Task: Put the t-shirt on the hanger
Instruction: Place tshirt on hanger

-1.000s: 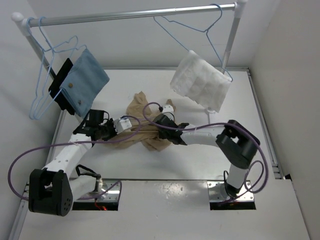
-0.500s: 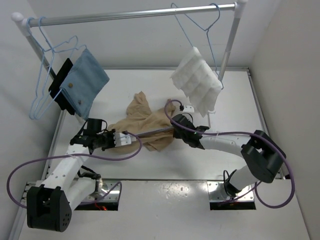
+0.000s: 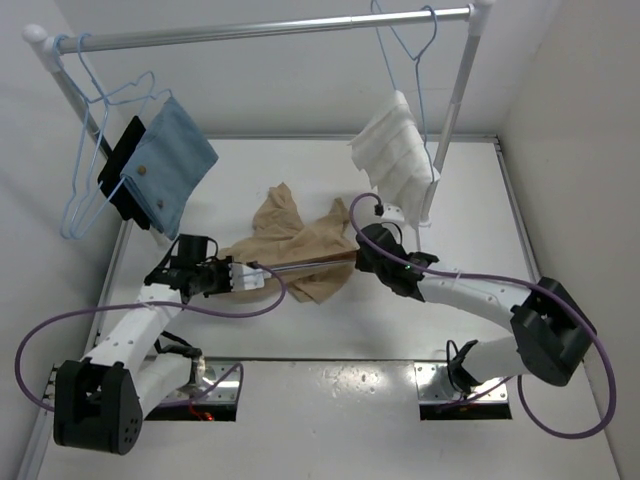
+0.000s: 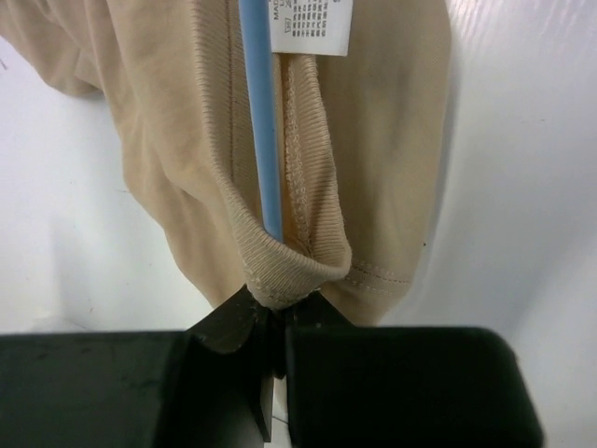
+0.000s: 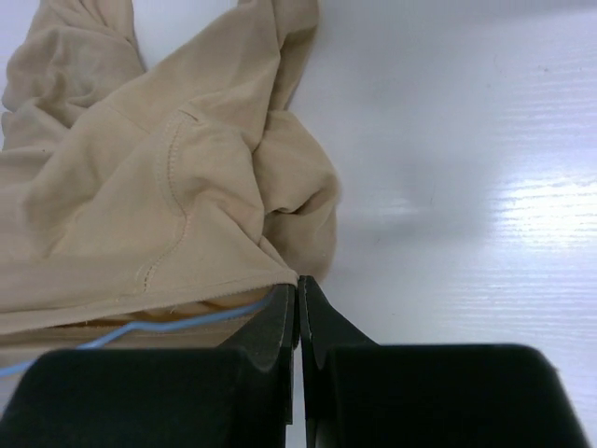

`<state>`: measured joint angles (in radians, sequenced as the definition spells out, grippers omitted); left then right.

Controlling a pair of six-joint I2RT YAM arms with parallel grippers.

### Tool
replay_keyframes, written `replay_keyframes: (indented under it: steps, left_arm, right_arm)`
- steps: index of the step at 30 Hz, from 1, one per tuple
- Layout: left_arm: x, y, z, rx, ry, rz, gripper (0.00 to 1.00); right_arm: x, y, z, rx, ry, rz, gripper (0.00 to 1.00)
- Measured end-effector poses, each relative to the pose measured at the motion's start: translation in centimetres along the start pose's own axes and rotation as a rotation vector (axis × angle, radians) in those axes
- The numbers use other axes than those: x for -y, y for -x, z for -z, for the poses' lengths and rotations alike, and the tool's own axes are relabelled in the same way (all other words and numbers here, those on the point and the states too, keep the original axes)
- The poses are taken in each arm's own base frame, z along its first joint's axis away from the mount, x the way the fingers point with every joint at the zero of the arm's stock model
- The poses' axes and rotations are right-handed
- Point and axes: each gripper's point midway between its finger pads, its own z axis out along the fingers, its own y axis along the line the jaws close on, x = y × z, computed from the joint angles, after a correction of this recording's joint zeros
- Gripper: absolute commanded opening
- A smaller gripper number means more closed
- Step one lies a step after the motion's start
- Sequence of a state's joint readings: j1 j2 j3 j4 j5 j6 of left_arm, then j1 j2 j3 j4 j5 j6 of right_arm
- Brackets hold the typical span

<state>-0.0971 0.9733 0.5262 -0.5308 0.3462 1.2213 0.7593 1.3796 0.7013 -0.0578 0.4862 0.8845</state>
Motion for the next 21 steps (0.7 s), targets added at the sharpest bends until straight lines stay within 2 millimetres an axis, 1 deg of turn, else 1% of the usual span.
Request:
replay_keyframes:
  steps: [2,5,7,9,11,14,17,19,21]
  left_arm:
    - [0.0,0.0,-0.4,-0.019,-0.005,-0.002,0.0]
    - [0.5,0.2,-0.8,-0.047,-0.024,0.008,0.0]
    - [0.6,0.7,-1.1,-0.068,-0.04,0.019,0.0]
    - [0.2,1.6,-1.1,-0.091,-0.042,0.025,0.0]
    - [-0.3,2.4,-1.2,-0.103,-0.034,0.021,0.0]
    - [-0.5,3.7,-1.3,-0.113,-0.035,0.01,0.0]
    - [-0.2,4.6,-1.5,-0.121,-0.046,0.011,0.0]
    - [-0.1,5.1,-1.6,-0.121,-0.056,0.019,0.0]
    - [-0.1,5.6,-1.4,-0.116,-0.068,0.03,0.0]
  right_arm:
    - [-0.1,0.3,0.1,0.009,0.007,0.025,0.0]
    - [0.0,0.0,0.1,-0.006,0.019,0.089,0.0]
    - [0.0,-0.2,-0.1,-0.014,0.029,0.144,0.0]
    - [-0.3,-0.2,-0.1,-0.019,0.046,0.187,0.0]
    - [-1.0,0.3,-0.1,-0.014,0.074,0.23,0.0]
    - [-3.0,1.4,0.4,0.002,0.145,0.282,0.0]
    - [-5.7,1.9,1.3,0.012,0.233,0.33,0.0]
    - [-7.3,1.7,1.7,0.012,0.292,0.355,0.0]
    - [-8.4,1.1,2.1,-0.002,0.347,0.375,0.0]
